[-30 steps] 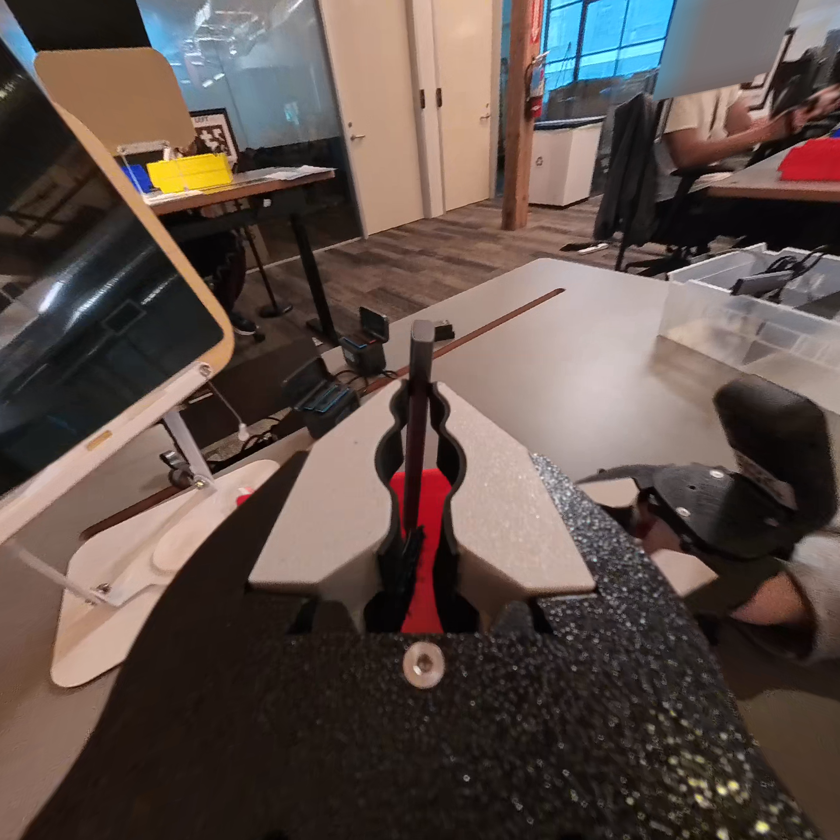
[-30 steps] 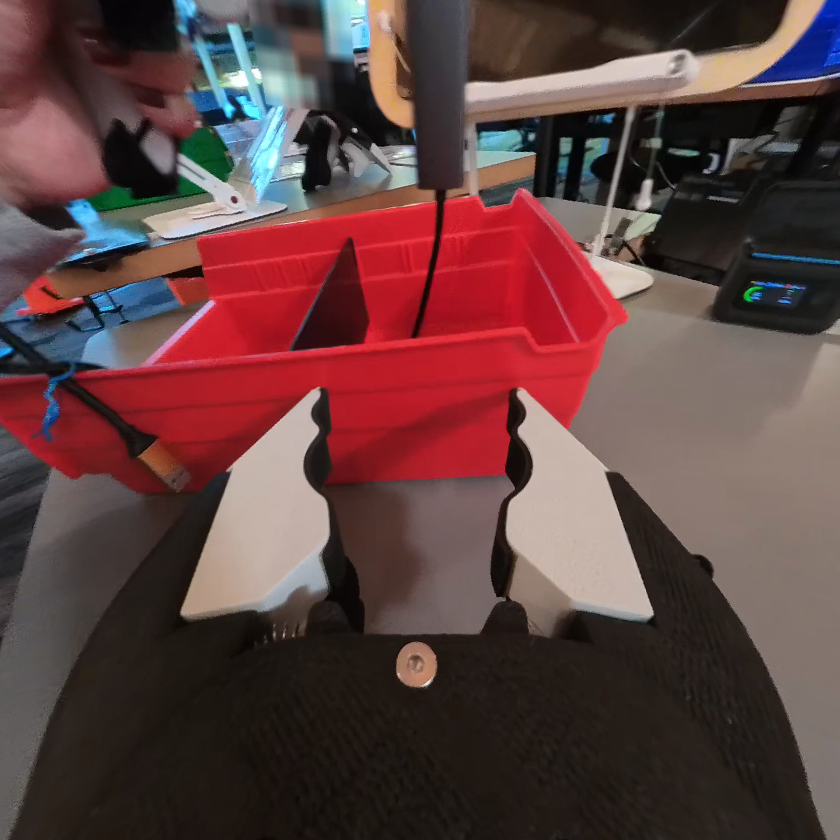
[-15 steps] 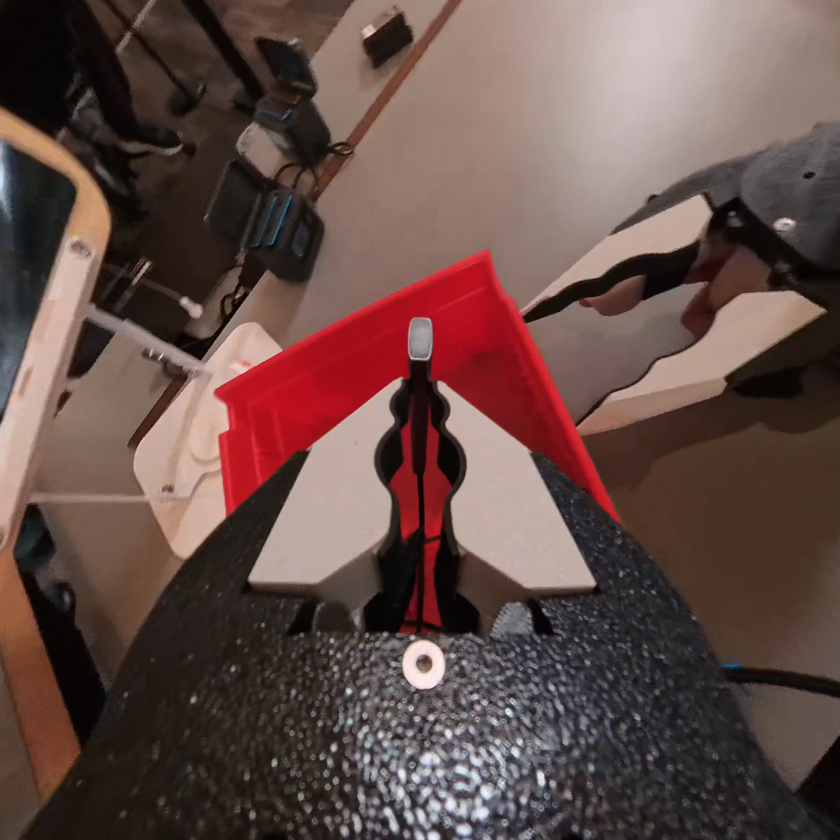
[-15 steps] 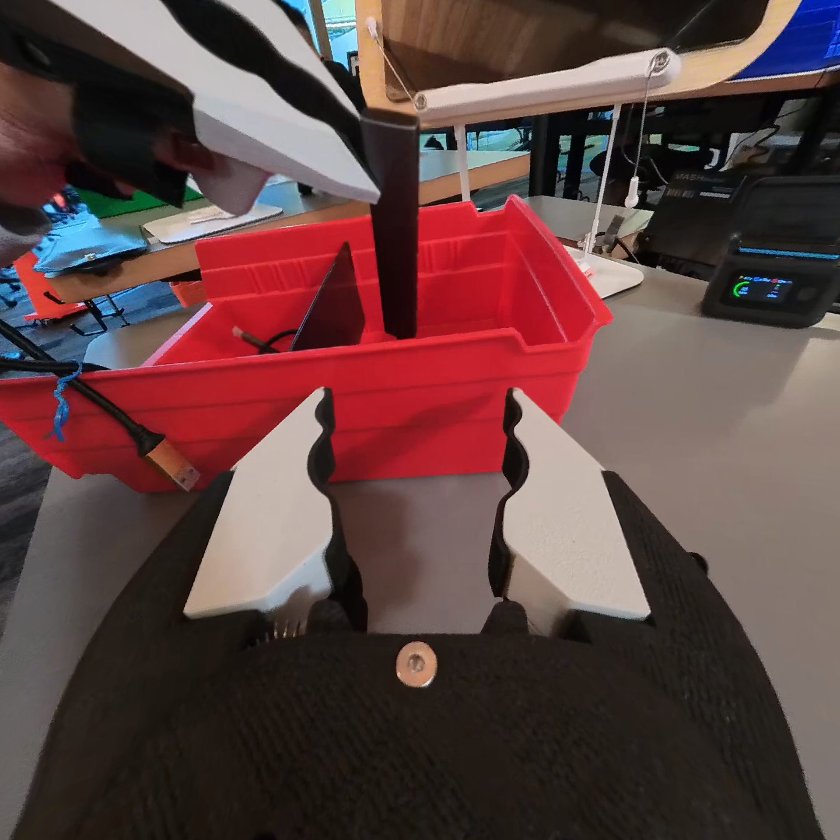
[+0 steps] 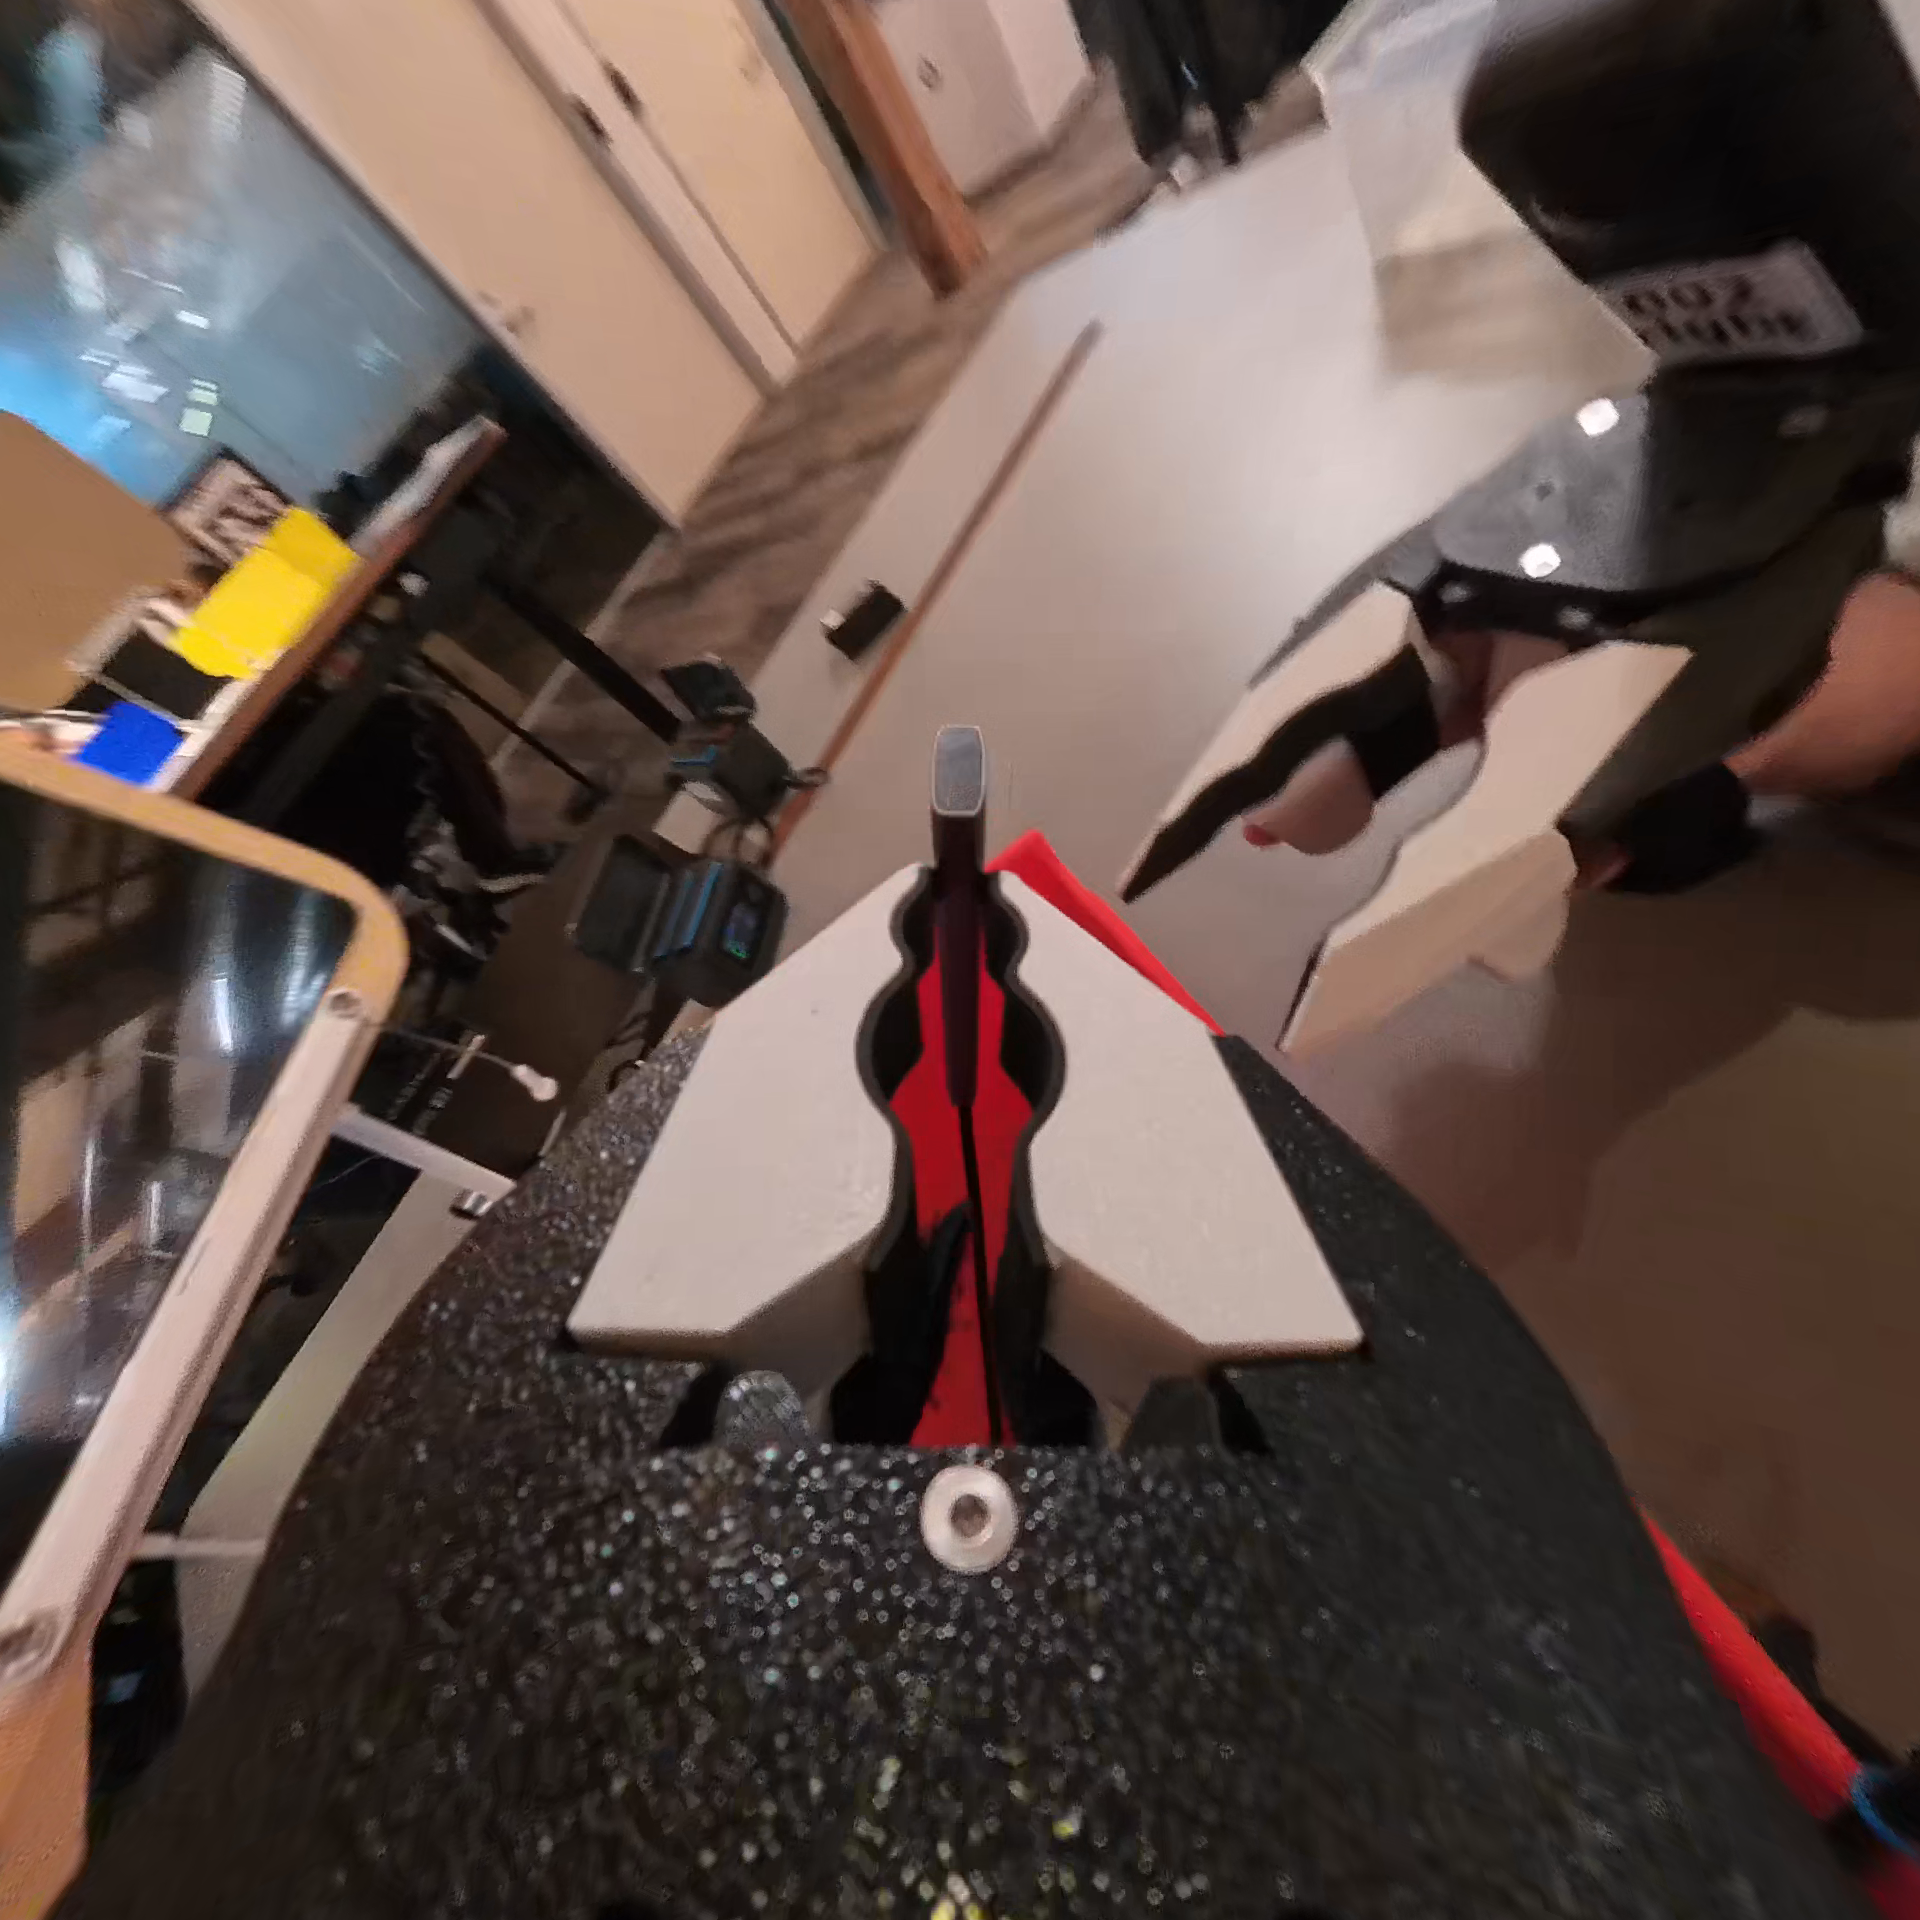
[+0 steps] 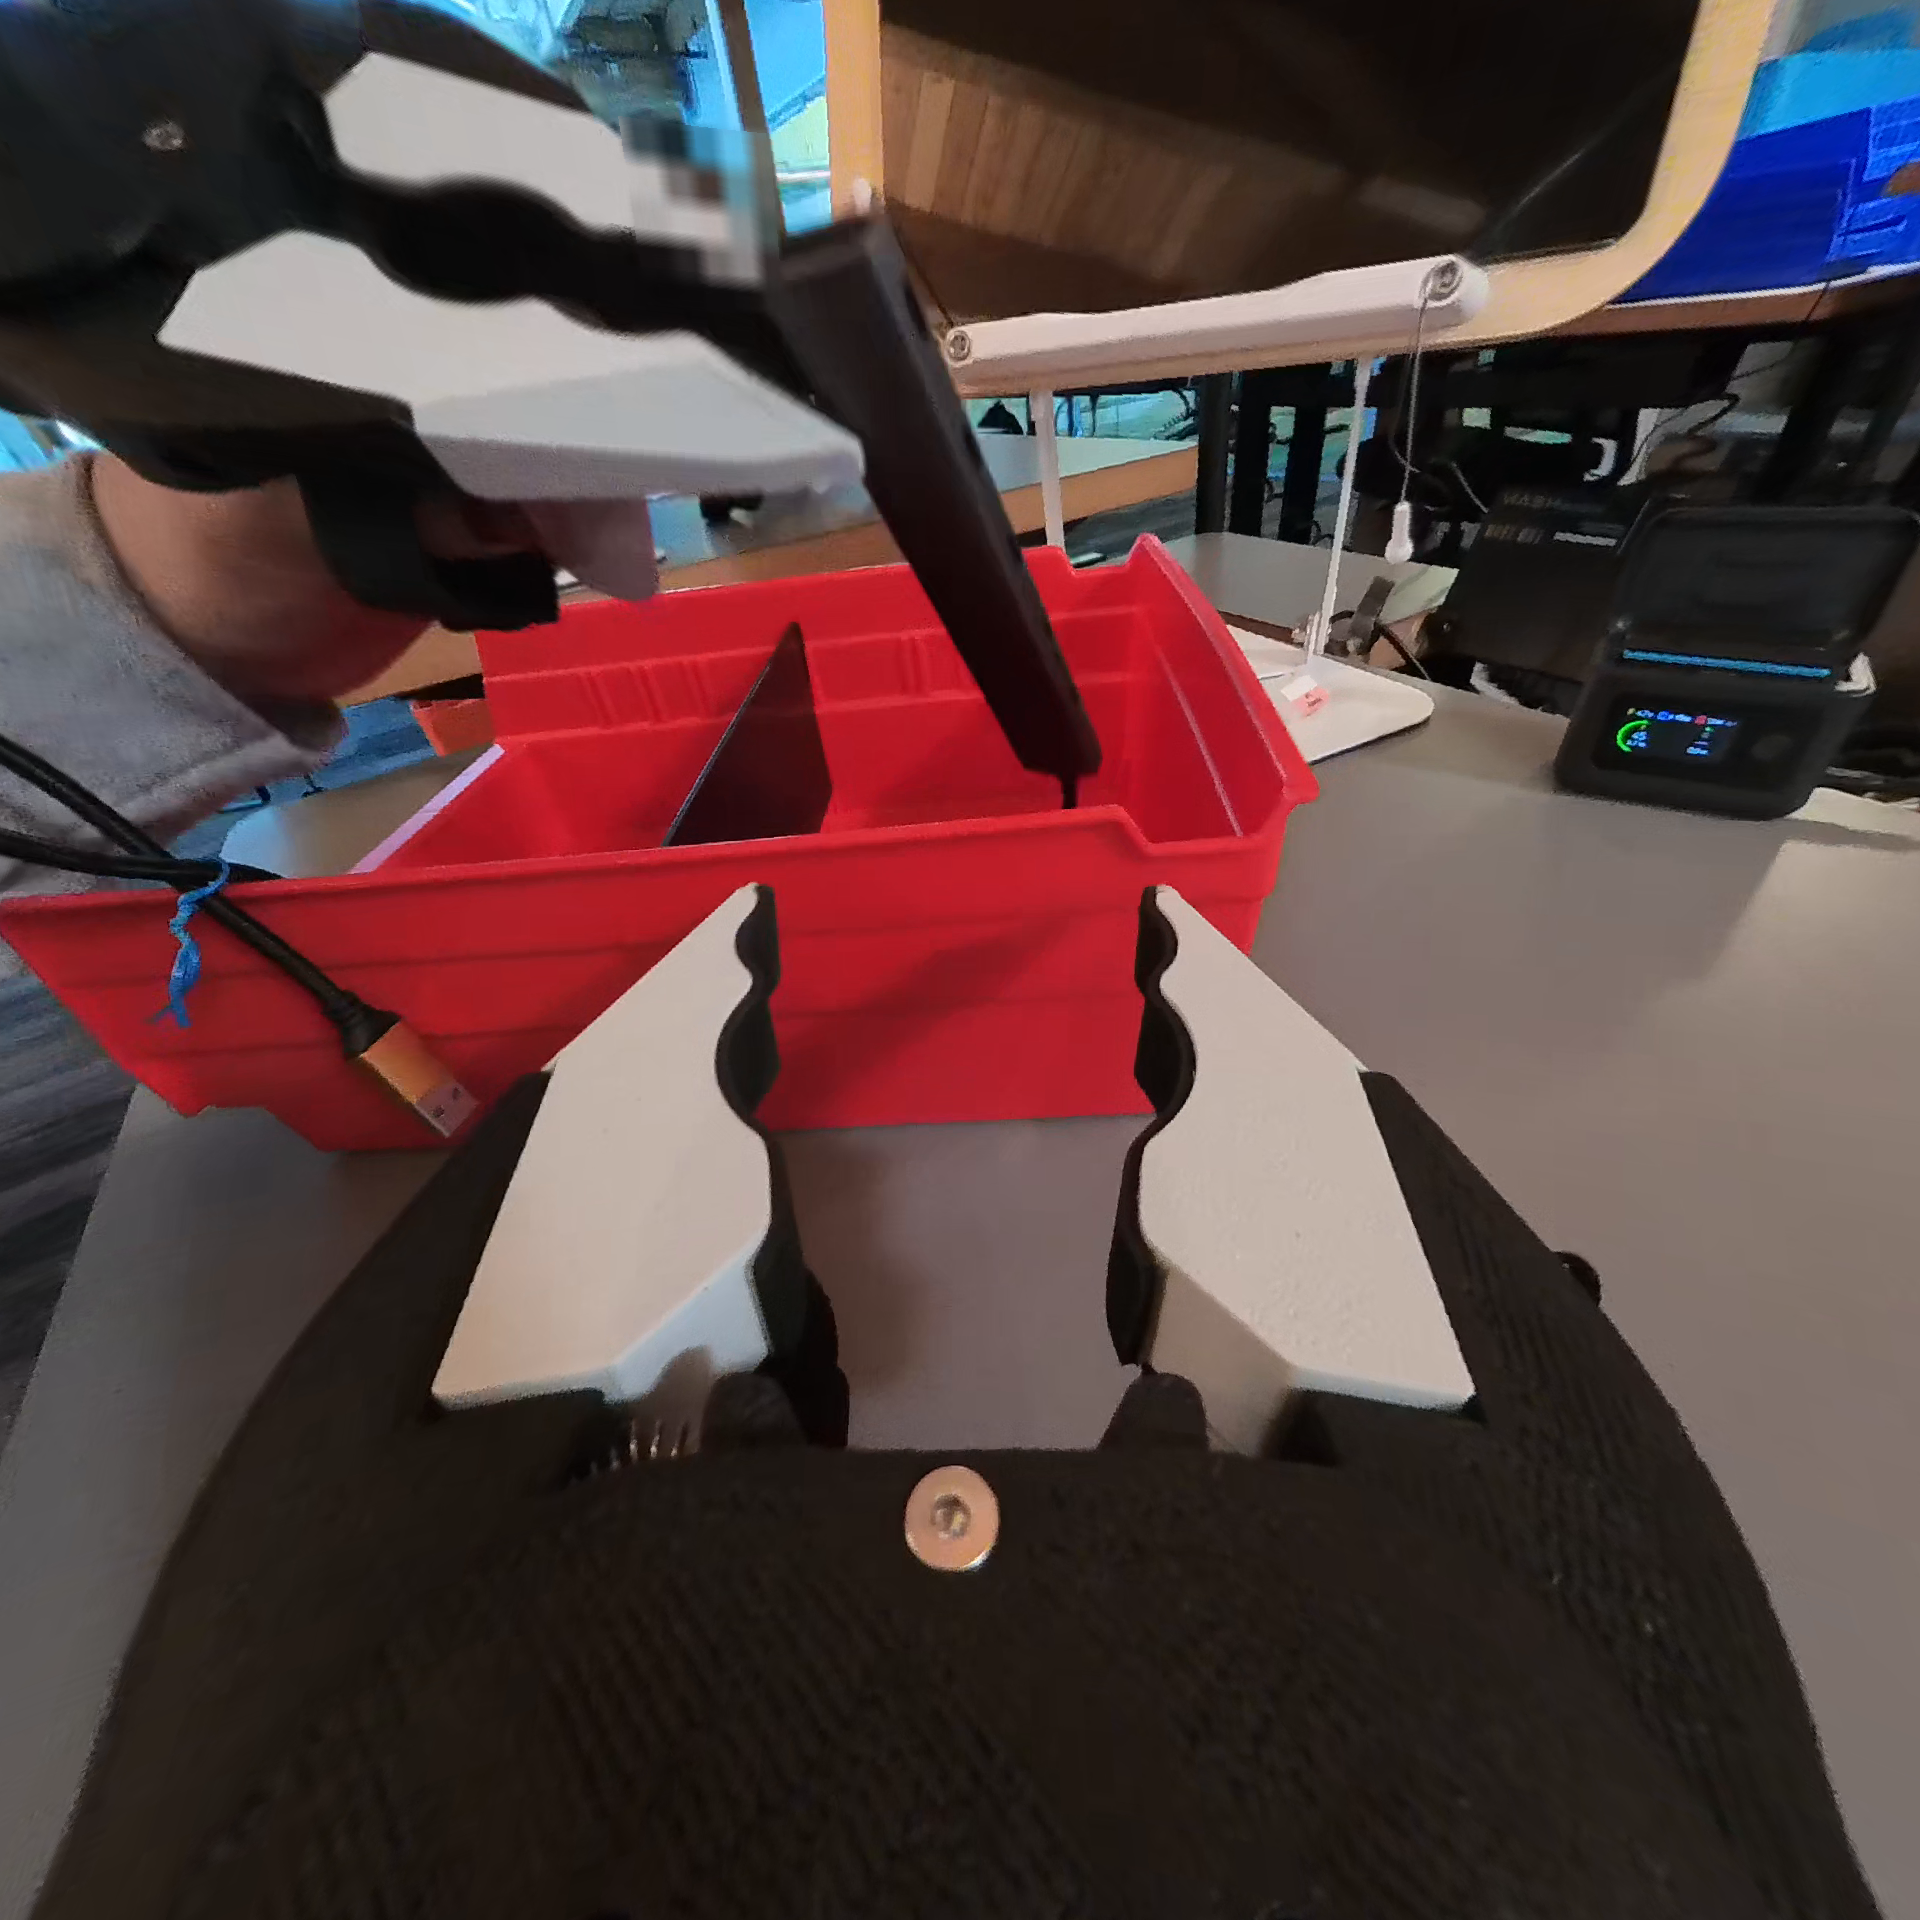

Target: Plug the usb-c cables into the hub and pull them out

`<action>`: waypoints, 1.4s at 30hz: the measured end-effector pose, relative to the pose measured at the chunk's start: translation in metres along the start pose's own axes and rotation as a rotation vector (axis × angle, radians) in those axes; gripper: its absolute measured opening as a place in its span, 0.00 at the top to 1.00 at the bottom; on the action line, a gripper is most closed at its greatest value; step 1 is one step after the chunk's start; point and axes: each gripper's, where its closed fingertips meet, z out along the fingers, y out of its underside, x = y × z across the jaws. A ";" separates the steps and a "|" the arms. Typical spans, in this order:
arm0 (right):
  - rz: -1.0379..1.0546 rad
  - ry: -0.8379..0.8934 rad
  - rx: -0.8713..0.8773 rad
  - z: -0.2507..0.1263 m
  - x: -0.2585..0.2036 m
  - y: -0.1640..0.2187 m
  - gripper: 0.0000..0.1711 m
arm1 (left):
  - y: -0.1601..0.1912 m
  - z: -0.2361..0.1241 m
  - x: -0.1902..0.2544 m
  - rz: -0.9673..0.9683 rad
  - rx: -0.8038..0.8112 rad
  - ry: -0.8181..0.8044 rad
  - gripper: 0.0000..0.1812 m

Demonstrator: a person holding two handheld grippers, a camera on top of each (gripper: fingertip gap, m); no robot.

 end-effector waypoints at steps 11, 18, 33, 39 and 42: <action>-0.003 -0.015 0.004 0.001 -0.004 0.000 0.61 | -0.023 -0.038 -0.032 -0.227 0.314 -0.301 0.96; -0.014 -0.018 0.019 0.001 -0.005 -0.002 0.61 | -0.037 -0.039 -0.032 -0.211 0.320 -0.247 0.96; -0.469 -0.403 -0.029 -0.015 -0.144 -0.017 0.69 | 0.038 -0.004 -0.049 -0.216 -0.260 -0.227 0.96; -0.924 -0.682 0.008 -0.030 -0.227 0.006 0.63 | 0.047 0.001 -0.053 -0.236 -0.349 -0.156 0.96; -1.113 -0.613 -0.104 -0.001 -0.228 0.017 0.63 | 0.050 0.003 -0.049 -0.238 -0.375 -0.102 0.96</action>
